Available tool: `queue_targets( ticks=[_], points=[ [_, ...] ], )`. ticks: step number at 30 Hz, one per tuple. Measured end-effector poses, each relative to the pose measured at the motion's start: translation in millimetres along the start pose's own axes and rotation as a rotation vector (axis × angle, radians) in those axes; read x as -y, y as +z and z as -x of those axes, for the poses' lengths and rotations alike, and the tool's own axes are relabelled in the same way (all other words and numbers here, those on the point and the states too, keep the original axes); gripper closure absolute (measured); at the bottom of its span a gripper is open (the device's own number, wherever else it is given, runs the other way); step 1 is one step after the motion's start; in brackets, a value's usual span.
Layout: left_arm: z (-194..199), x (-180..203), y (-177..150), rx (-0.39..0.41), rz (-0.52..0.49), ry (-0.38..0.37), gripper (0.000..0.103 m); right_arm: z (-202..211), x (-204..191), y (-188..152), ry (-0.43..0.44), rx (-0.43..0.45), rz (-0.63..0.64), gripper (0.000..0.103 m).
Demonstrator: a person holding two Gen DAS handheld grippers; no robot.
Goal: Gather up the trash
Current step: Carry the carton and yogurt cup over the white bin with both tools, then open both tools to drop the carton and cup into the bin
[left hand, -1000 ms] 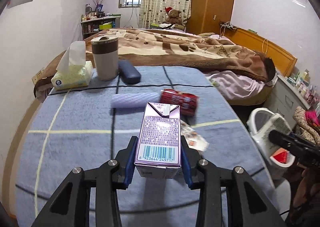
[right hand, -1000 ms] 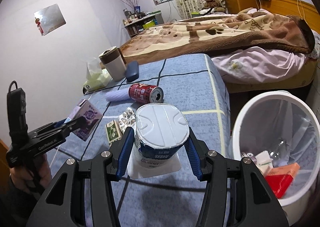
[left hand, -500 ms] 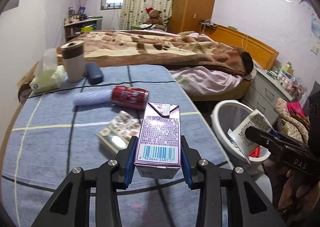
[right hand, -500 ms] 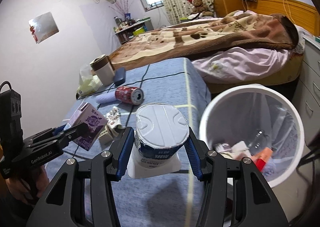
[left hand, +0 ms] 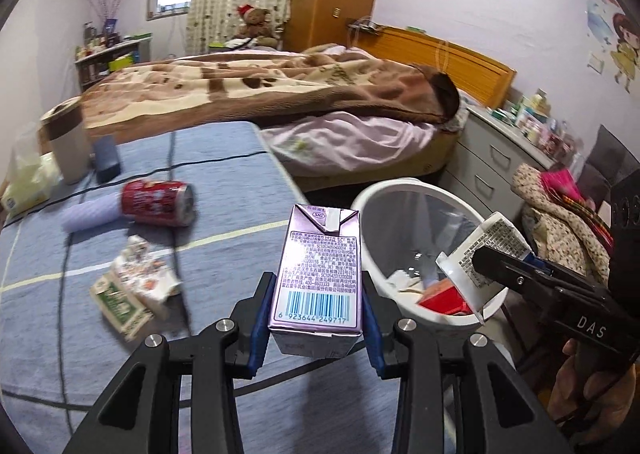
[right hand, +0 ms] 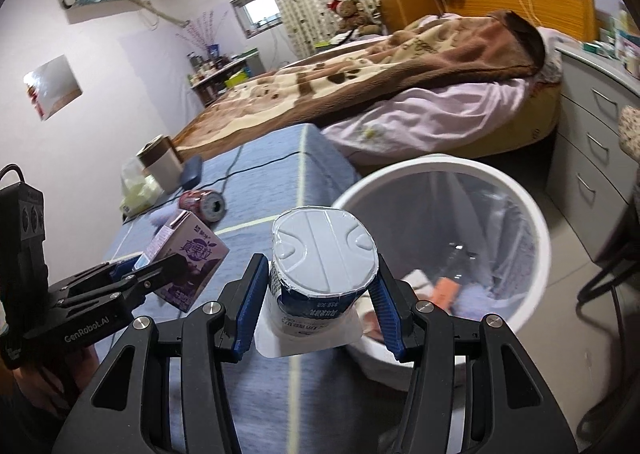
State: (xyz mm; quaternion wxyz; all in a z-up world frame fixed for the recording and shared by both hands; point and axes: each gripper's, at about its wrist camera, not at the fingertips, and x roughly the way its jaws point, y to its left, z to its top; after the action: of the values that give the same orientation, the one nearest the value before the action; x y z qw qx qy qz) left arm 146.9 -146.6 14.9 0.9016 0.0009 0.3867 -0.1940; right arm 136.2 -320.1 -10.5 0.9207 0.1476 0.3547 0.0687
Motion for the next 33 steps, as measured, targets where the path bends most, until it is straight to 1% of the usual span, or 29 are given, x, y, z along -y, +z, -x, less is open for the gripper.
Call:
queue_targets(
  ticks=[6, 15, 21, 26, 31, 33],
  points=[
    [-29, 28, 7, -0.038, -0.041, -0.056, 0.063, 0, 30, -2, -0.054, -0.009, -0.062, 0.051],
    [-68, 61, 17, -0.087, -0.089, -0.122, 0.063, -2, 53, -1, -0.107, -0.026, -0.104, 0.051],
    [-88, 69, 18, -0.120, -0.094, -0.148, 0.063, -8, 62, -5, -0.129, -0.056, -0.115, 0.051],
    [-103, 73, 18, -0.149, -0.096, -0.163, 0.063, -7, 64, -4, -0.143, -0.057, -0.106, 0.051],
    [-108, 74, 22, -0.147, -0.094, -0.187, 0.062, -8, 67, -2, -0.150, -0.049, -0.109, 0.051],
    [-106, 74, 24, -0.132, -0.090, -0.199, 0.057, -7, 69, 0, -0.159, -0.037, -0.109, 0.051]
  ],
)
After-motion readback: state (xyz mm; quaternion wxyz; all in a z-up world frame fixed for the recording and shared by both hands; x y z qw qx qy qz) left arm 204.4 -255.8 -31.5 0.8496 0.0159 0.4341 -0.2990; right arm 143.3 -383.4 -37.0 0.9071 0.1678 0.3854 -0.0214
